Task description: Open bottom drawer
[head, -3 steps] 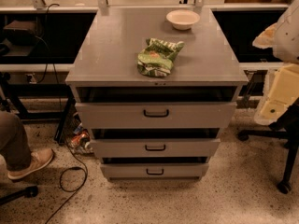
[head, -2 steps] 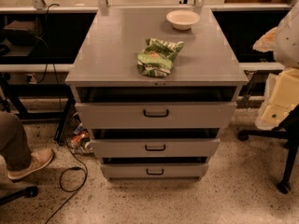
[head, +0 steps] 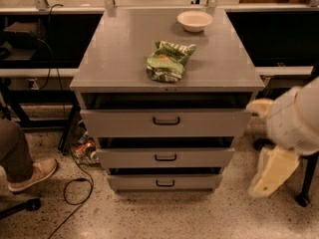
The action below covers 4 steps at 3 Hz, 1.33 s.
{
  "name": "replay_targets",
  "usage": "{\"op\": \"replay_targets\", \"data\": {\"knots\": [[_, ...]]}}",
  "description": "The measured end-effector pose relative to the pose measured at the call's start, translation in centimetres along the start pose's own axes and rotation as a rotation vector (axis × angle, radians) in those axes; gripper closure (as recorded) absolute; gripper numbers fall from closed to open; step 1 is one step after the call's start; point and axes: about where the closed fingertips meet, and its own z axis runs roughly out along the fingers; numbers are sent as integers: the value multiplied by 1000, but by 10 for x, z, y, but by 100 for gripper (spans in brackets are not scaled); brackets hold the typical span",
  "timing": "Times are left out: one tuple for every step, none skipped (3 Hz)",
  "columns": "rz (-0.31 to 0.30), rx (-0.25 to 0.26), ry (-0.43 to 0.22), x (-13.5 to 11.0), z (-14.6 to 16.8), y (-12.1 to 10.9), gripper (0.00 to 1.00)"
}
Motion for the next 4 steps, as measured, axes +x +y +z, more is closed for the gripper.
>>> {"op": "replay_targets", "data": {"knots": [[25, -104, -84, 0, 96, 39, 0], [44, -142, -78, 11, 128, 61, 0], [46, -145, -78, 15, 134, 60, 0], [50, -151, -76, 22, 146, 60, 0]]}}
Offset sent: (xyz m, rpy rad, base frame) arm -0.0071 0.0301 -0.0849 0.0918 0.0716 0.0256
